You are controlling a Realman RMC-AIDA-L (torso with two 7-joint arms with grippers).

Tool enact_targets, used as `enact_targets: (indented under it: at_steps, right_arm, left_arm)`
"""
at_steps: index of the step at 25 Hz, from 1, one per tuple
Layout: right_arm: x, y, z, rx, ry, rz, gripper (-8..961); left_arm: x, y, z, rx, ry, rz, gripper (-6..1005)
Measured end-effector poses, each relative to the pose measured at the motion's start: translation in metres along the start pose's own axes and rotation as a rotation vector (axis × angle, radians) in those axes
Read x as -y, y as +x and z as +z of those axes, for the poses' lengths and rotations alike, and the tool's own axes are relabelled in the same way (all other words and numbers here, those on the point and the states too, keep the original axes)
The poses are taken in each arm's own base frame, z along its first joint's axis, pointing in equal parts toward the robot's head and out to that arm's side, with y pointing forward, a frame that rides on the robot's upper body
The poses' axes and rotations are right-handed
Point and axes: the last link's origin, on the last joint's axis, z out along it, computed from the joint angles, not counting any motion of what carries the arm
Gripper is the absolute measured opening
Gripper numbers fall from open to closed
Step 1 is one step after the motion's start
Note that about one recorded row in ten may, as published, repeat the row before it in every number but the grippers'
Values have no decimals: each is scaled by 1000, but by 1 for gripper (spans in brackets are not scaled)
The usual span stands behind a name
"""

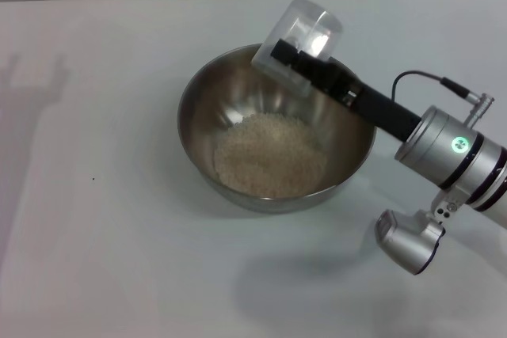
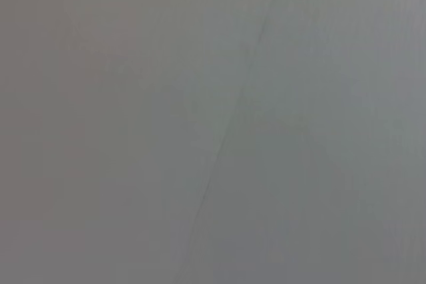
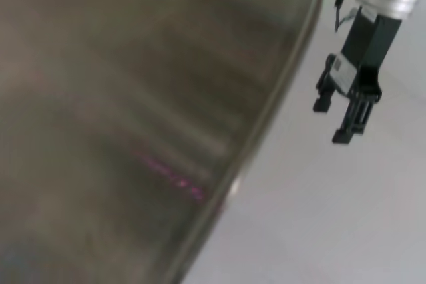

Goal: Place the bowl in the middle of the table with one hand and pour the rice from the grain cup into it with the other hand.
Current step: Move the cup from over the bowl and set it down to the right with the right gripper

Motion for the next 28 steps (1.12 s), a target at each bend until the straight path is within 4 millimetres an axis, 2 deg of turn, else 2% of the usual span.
enact_targets:
  at_steps: [2, 7, 10, 13, 19, 24, 25, 26, 28]
  right_arm:
    - [0, 4, 1, -23, 1, 1, 14]
    - [1, -4, -1, 2, 2, 11, 13]
    - [1, 2, 0, -25, 4, 11, 13]
    - [3, -2, 0, -27, 11, 53, 13]
    - [13, 16, -1, -216, 83, 329, 12]
    - [22, 22, -10, -342, 184, 629, 12]
    - [24, 27, -13, -411, 229, 755, 11]
    - [24, 27, -13, -411, 229, 755, 11]
    - [26, 34, -16, -491, 293, 894, 11]
  left_arm:
    - [0, 0, 0, 0, 0, 0, 829]
    - [0, 0, 0, 0, 0, 0, 829]
    - [0, 0, -1, 0, 1, 1, 829]
    - [1, 0, -2, -1, 2, 1, 829]
    - [2, 1, -4, -6, 3, 2, 829]
    - [2, 1, -4, -6, 3, 2, 829]
    - [2, 2, -4, -6, 3, 1, 829]
    - [1, 2, -4, -7, 3, 1, 829]
    - [1, 2, -4, -7, 1, 1, 829]
